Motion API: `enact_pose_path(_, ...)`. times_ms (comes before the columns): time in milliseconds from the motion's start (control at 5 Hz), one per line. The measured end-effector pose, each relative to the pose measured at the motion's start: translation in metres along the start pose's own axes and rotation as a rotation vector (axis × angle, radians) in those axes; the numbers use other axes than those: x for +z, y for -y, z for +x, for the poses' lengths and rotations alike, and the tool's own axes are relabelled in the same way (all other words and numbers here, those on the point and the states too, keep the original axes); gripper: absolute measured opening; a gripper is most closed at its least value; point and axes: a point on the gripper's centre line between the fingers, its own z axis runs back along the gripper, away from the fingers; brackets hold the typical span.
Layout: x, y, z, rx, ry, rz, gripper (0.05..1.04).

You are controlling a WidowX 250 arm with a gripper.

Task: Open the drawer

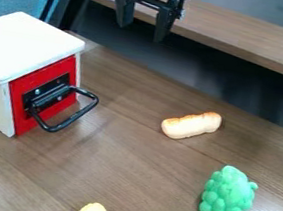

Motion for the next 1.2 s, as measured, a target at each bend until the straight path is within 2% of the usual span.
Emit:
enact_pose_path(200, -0.016, 0.002, -0.005, -0.003, -0.046, -0.003, 0.999)
enact_pose_path(400, -0.029, -0.001, -0.040, 0.001, -0.073, -0.015, 0.999)
enact_pose_path(600, -0.033, -0.006, -0.060, -0.010, -0.077, -0.016, 0.999)
enact_pose_path(800, -0.032, -0.009, -0.074, -0.037, -0.055, 0.005, 0.999)
enact_pose_path(1000, -0.041, -0.012, -0.086, -0.086, -0.028, 0.033, 0.999)
enact_pose_path(1200, -0.049, -0.018, -0.091, -0.124, 0.023, 0.048, 0.999)
